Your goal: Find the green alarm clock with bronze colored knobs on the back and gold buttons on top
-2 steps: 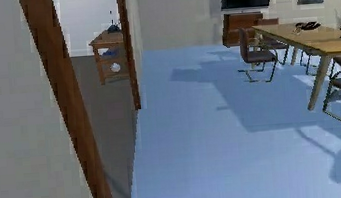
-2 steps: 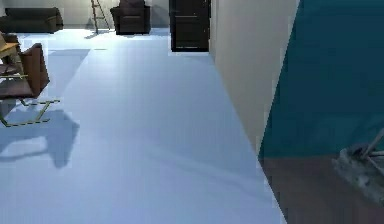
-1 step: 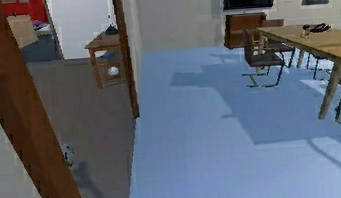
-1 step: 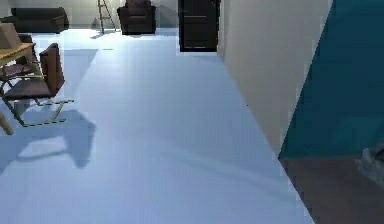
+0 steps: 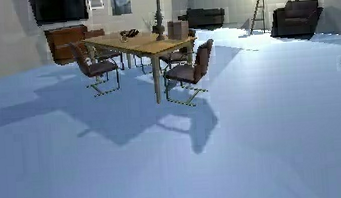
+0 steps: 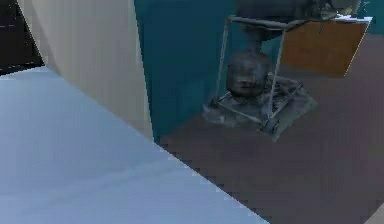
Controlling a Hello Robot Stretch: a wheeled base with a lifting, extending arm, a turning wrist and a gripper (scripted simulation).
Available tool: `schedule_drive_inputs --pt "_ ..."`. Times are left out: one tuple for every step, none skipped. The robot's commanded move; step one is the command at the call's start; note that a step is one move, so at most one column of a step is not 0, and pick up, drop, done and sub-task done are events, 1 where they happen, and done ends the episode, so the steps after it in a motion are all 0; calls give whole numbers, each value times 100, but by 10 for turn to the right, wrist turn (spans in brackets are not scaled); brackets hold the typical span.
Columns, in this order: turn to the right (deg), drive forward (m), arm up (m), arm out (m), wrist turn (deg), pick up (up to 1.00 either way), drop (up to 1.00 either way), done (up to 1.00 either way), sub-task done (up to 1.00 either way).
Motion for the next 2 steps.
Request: schedule_drive_inputs --pt "390 0 0 0 0 0 0 0 0" --pt "0 20 0 0 0 0 0 0 0"
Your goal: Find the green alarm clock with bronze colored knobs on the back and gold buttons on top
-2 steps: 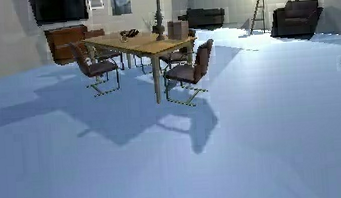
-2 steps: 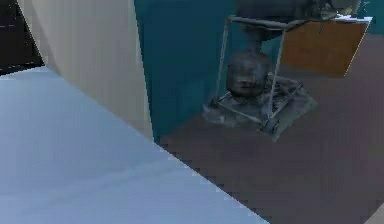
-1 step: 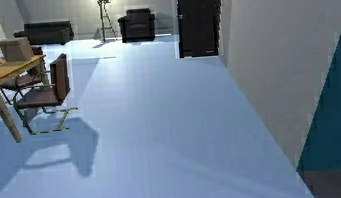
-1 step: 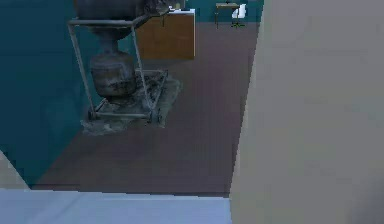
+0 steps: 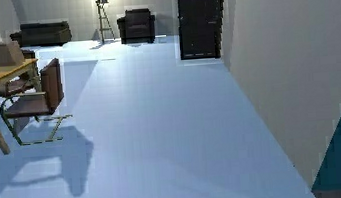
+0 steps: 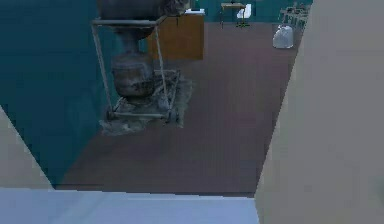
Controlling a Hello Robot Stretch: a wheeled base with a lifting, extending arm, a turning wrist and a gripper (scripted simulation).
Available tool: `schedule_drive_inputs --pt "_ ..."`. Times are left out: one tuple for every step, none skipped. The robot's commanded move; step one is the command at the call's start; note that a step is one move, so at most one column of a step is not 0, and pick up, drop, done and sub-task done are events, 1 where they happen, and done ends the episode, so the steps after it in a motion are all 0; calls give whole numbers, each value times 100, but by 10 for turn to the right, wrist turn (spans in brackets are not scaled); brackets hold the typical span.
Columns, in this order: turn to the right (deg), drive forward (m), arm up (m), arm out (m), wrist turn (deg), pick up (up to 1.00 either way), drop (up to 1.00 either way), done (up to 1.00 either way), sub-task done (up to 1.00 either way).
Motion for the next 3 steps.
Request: schedule_drive_inputs --pt "-450 0 0 0 0 0 0 0 0" --pt "-360 0 0 0 0 0 0 0 0" --pt "-30 0 0 0 0 0 0 0 0"
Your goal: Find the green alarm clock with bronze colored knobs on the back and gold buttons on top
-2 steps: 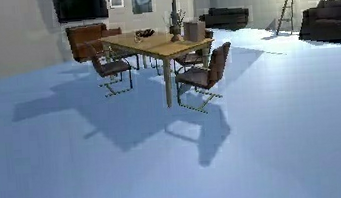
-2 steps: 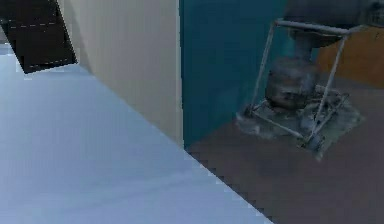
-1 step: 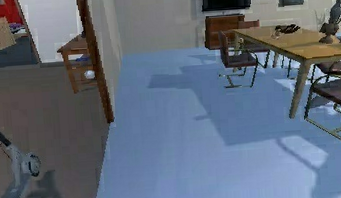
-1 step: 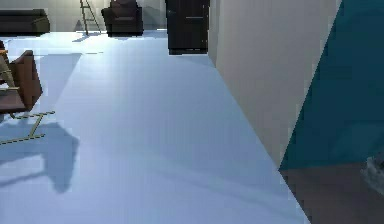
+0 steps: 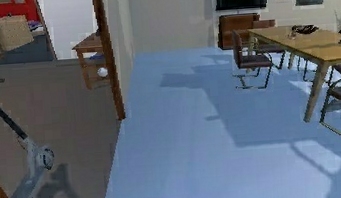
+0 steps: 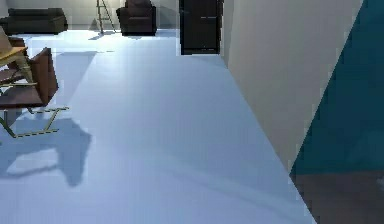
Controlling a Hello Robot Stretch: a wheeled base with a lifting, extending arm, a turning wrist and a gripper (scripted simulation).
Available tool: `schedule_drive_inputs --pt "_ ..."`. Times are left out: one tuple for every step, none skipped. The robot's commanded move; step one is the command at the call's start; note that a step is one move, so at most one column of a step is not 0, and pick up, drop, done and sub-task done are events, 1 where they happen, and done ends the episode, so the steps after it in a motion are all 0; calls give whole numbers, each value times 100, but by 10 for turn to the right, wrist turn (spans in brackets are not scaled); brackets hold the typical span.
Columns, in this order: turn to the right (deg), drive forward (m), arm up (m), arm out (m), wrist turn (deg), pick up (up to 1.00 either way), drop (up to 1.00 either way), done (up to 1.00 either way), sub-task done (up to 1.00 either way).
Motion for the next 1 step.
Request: schedule_drive_inputs --pt "0 65 0 0 0 0 0 0 0"
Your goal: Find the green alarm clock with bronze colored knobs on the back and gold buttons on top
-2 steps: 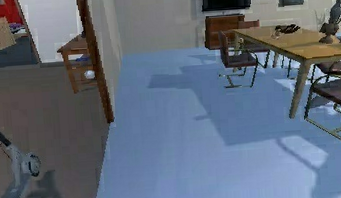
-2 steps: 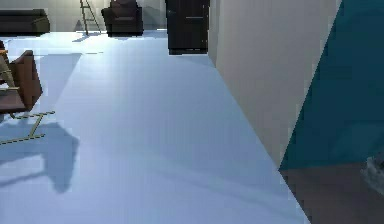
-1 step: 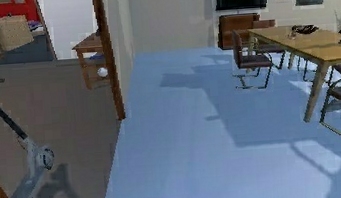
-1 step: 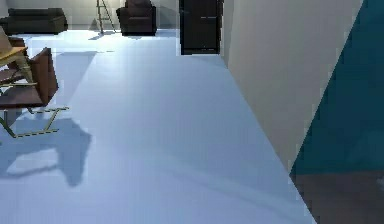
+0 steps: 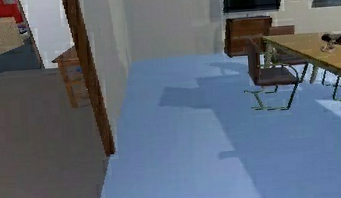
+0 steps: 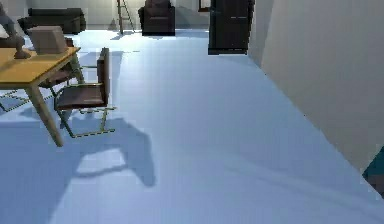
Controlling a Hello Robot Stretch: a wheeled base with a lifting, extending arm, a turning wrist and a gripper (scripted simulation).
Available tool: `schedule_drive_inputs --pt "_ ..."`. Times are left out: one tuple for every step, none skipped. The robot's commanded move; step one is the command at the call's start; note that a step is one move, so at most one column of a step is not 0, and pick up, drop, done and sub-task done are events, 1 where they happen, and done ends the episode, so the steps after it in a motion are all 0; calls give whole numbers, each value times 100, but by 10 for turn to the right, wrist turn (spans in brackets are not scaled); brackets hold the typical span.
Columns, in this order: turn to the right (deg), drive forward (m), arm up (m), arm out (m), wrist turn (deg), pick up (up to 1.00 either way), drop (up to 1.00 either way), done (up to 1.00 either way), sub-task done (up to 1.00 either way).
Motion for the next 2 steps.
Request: schedule_drive_inputs --pt "-360 0 0 0 0 0 0 0 0" --pt "0 100 0 0 0 0 0 0 0"
